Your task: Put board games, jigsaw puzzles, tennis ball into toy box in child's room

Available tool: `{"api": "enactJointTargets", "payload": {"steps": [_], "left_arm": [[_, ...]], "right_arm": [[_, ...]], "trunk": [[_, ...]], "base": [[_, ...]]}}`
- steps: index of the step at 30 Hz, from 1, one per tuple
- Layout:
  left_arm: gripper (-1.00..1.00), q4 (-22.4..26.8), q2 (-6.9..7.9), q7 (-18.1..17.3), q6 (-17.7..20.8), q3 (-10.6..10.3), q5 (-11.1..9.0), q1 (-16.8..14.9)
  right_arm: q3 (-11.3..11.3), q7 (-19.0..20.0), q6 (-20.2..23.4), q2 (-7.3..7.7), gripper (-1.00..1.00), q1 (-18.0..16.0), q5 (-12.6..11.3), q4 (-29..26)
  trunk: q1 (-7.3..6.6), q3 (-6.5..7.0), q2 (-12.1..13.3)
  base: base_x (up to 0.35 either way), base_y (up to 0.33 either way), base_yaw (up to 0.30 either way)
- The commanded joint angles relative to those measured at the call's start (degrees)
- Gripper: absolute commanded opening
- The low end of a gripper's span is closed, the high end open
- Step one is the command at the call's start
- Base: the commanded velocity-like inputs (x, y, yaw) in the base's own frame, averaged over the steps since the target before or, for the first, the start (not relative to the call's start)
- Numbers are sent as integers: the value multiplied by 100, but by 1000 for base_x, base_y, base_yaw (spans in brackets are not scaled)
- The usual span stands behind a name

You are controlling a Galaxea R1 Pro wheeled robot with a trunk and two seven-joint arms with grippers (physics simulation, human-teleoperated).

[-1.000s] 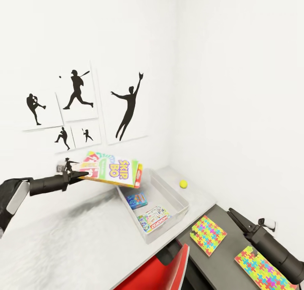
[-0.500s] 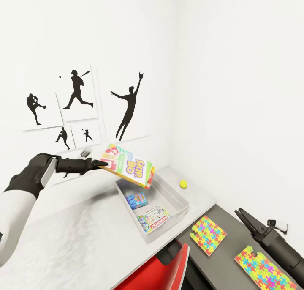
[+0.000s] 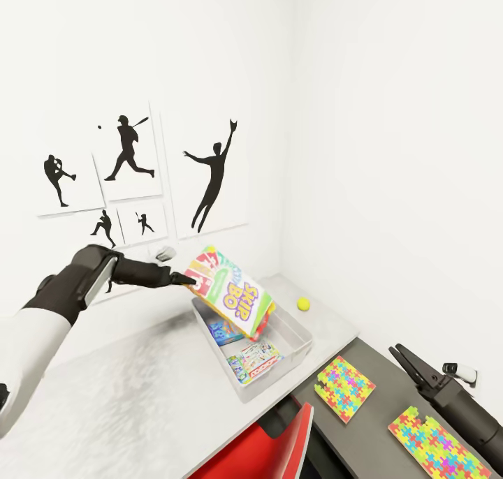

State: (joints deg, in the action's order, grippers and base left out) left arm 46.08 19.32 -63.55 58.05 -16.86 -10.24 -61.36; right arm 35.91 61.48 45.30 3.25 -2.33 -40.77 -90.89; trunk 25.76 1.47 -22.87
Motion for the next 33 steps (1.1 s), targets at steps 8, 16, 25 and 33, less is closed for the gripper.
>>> {"api": "enactJointTargets", "payload": {"steps": [8, 16, 25, 33], "left_arm": [[-100, 302, 53, -719, -241, -434, 38, -8], [-100, 330, 62, -800, -474, -462, 337, -14], [-100, 317, -59, -757, -813, -454, 691, -151], [-100, 282, -480, -754, -1091, -451, 1581, -302]], "right_arm": [[10, 12, 39, 4, 100, -1, -19, 1], [12, 13, 38, 8, 100, -1, -19, 2], [20, 14, 36, 1, 100, -2, -19, 1], [21, 14, 37, 3, 100, 0, -19, 1]], "trunk": [[2, -2, -5], [2, -2, -5], [2, -3, -5], [2, -53, -5]], "base": [[0, 0, 0], [0, 0, 0], [0, 0, 0], [0, 0, 0]]}}
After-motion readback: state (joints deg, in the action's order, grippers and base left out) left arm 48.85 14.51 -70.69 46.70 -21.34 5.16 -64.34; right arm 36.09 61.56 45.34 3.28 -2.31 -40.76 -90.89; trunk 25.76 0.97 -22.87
